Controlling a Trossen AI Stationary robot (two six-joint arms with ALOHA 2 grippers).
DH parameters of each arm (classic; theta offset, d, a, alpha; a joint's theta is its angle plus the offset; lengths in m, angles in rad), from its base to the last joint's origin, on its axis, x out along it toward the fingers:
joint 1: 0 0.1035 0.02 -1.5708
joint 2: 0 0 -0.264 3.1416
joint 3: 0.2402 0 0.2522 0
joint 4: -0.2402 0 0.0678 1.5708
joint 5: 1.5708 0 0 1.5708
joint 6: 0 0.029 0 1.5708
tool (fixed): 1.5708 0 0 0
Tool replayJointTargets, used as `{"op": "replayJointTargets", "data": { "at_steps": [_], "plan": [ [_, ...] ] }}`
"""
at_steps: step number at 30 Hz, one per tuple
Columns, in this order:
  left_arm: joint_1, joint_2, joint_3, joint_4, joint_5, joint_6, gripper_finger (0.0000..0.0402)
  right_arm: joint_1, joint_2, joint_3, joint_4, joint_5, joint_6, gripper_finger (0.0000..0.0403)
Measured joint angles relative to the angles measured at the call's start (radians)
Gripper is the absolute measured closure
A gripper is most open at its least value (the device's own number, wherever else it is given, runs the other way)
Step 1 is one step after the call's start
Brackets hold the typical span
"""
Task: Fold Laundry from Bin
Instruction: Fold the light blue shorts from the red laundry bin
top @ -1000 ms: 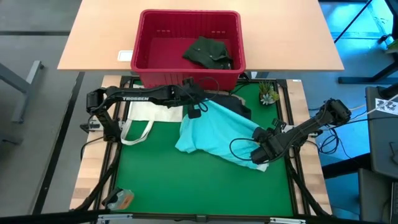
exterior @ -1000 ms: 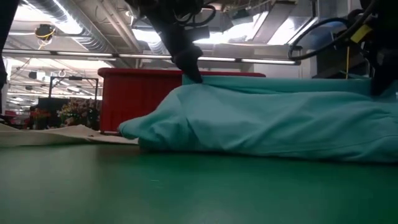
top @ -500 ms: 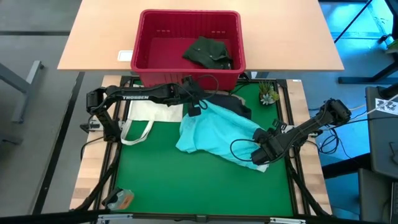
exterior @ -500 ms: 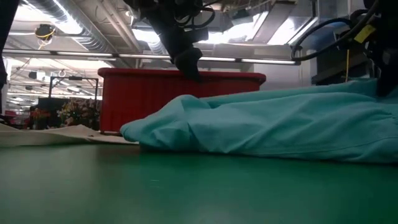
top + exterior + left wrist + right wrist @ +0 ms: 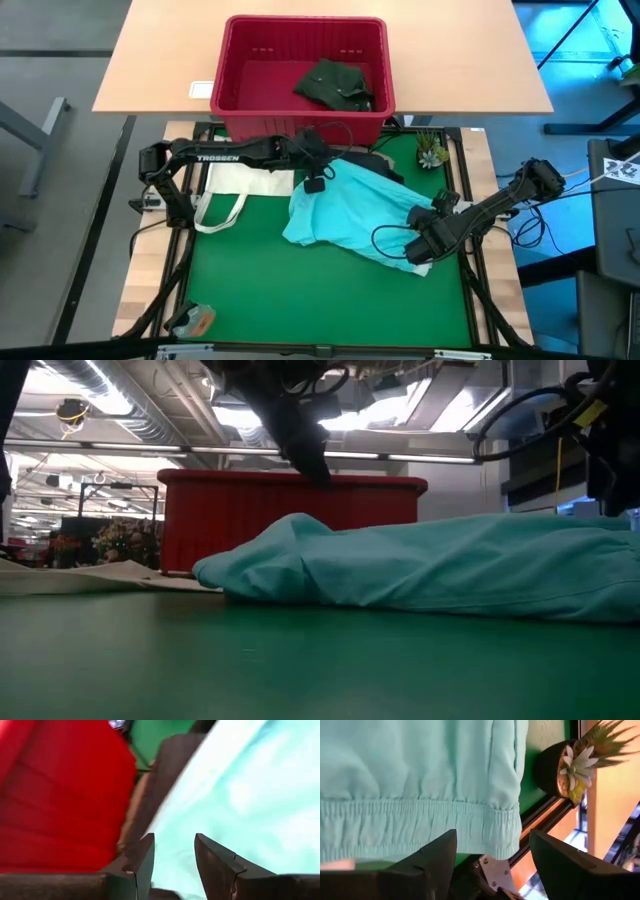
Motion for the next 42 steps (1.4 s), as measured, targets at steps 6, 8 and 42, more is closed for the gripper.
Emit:
{"op": "replayJointTargets", "data": {
  "at_steps": [6,8,42],
  "plan": [
    [-0.03,0.0,0.0,0.001,0.034,-0.027,0.0275,0.0,0.0,0.0,0.006,0.018,-0.003,0.0154],
    [-0.042,0.0,0.0,0.007,0.039,-0.021,0.0277,0.0,0.0,0.0,0.022,0.035,-0.006,0.0154],
    [-0.285,0.0,0.0,0.029,0.072,-0.012,0.0314,-0.528,0.02,0.001,0.578,0.104,-0.6,0.0155]
  ]
}}
